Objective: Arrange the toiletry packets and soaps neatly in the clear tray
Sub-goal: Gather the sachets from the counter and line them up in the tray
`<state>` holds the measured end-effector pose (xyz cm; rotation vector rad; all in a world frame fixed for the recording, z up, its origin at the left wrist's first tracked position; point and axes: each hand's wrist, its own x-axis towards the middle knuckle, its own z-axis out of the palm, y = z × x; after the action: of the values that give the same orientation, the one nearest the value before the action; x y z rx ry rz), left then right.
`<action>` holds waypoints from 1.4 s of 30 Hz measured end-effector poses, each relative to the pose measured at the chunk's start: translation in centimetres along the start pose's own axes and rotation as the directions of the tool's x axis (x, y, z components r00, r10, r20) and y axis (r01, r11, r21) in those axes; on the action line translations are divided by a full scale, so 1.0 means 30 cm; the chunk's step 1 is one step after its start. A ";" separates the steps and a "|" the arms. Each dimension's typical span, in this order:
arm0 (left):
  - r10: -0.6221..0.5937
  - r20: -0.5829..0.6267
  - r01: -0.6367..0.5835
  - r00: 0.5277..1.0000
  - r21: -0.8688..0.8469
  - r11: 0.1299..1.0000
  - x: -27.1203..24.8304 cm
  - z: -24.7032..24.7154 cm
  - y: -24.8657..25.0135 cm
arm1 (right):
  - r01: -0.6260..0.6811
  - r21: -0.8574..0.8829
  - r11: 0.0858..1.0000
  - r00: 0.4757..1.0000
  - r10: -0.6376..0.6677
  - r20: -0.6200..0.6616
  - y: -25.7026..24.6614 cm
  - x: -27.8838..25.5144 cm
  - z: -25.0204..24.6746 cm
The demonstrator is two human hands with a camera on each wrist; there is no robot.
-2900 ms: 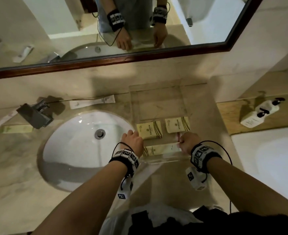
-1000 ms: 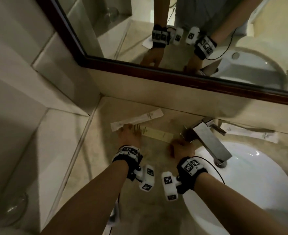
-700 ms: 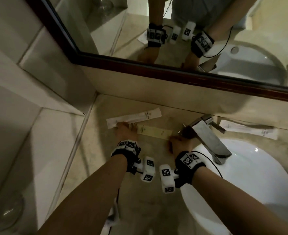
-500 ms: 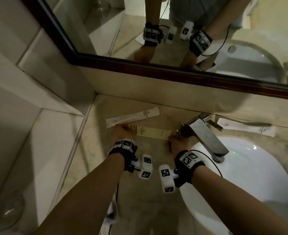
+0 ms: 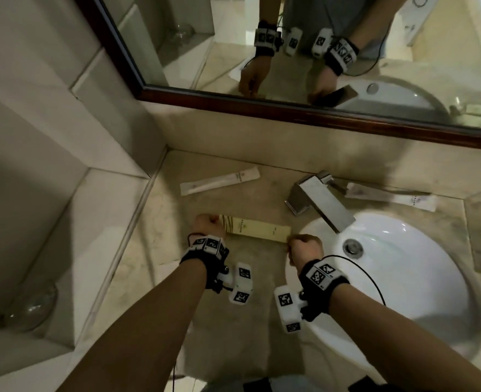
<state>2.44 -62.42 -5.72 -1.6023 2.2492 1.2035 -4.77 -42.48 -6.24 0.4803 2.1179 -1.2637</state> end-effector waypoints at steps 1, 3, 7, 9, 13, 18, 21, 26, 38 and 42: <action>0.017 0.009 -0.017 1.000 0.005 1.000 -0.034 0.013 -0.008 | 0.000 0.032 1.000 1.000 0.000 0.004 0.016 -0.017 -0.032; 0.034 0.026 -0.034 0.999 0.004 0.999 -0.096 0.038 -0.012 | -0.005 0.089 0.996 1.000 0.004 0.009 0.043 -0.041 -0.090; 0.057 0.057 -0.057 0.997 -0.015 0.998 -0.231 0.128 0.015 | 0.003 0.202 0.979 1.000 -0.007 0.019 0.109 -0.070 -0.234; 0.068 0.073 -0.064 0.995 -0.049 0.997 -0.307 0.183 0.038 | -0.034 0.308 0.951 0.999 0.023 0.038 0.144 -0.077 -0.322; 0.063 0.128 -0.042 0.990 -0.154 0.987 -0.428 0.324 0.076 | -0.055 0.433 0.900 0.998 0.038 0.048 0.216 -0.092 -0.504; 0.074 0.206 -0.032 0.976 -0.199 0.979 -0.610 0.533 0.140 | -0.025 0.453 0.891 0.999 0.033 -0.009 0.336 -0.078 -0.776; 0.118 0.224 -0.084 0.967 -0.155 0.984 -0.789 0.657 0.220 | -0.022 0.423 0.906 0.998 0.043 -0.040 0.427 -0.068 -0.986; 0.190 0.346 -0.164 0.919 -0.103 0.981 -1.014 0.873 0.324 | -0.025 0.433 0.901 0.990 0.083 -0.116 0.567 -0.042 -1.324; 0.356 0.390 -0.448 0.849 0.177 0.876 -1.327 1.293 0.544 | 0.045 0.077 0.996 0.948 -0.019 -0.318 0.738 0.110 -1.862; 0.413 0.357 -0.529 0.838 0.340 0.778 -1.331 1.351 0.585 | 0.046 -0.193 0.980 0.944 -0.106 -0.312 0.746 0.174 -1.900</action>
<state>-8.49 -3.97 -3.06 -0.6820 2.5735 0.8403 -13.86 18.28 -4.36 0.5578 2.5211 -1.0735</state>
